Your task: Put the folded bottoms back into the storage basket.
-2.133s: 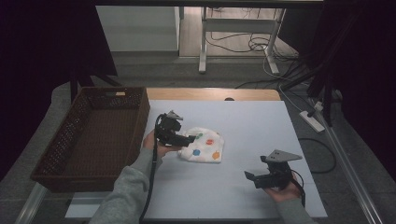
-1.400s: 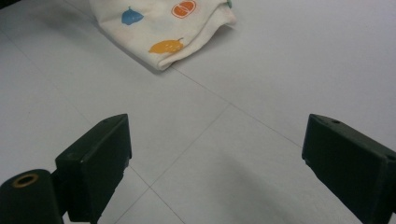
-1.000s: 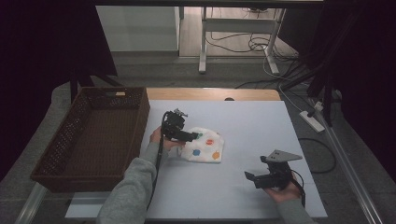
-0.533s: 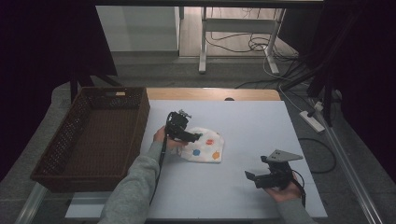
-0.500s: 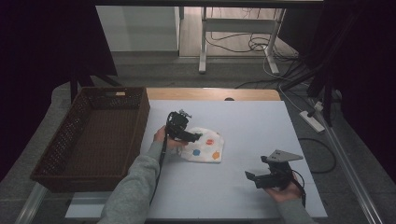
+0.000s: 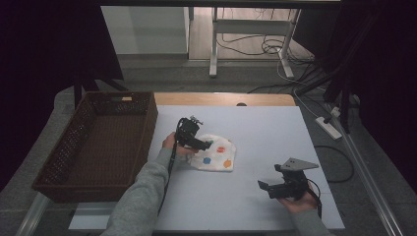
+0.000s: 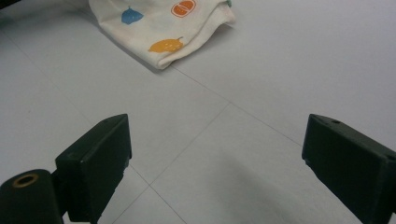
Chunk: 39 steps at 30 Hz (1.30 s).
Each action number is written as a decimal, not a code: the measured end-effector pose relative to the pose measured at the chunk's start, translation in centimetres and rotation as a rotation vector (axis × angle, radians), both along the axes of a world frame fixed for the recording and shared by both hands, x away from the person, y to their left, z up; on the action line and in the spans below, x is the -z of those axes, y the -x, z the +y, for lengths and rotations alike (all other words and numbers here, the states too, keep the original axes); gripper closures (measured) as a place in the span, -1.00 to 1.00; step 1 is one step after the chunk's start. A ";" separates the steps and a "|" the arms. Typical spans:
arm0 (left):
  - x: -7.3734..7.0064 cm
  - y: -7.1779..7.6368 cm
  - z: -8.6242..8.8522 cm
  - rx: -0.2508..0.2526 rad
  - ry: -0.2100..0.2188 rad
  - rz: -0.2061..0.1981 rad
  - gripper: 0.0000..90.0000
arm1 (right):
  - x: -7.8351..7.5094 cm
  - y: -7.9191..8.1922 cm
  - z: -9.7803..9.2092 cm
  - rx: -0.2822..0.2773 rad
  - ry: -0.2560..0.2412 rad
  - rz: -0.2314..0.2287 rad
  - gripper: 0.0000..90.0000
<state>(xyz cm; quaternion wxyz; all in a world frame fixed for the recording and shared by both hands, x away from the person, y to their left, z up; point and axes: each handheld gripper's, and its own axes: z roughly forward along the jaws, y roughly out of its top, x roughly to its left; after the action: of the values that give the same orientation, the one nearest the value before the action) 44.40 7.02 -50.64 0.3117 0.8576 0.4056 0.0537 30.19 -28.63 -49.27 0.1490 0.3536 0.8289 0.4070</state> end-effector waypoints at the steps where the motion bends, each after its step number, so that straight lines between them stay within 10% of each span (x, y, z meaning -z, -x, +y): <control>1: 0.1 -0.1 0.0 0.000 -0.002 0.003 -0.69 | 0.0 0.0 0.0 0.000 0.000 0.001 -0.81; 24: 1.6 -0.6 -1.0 0.048 -0.041 0.058 -0.63 | 0.0 0.0 -0.1 0.004 -0.006 0.001 -0.81; 39: 1.6 1.1 -1.2 0.136 0.029 0.046 0.58 | 0.0 0.0 -0.1 0.002 0.001 0.001 -0.81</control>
<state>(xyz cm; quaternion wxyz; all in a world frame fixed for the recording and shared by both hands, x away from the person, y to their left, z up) 43.27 5.85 -52.20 0.3174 0.8797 0.3540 0.0067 30.18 -28.69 -49.25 0.1492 0.3544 0.8290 0.4061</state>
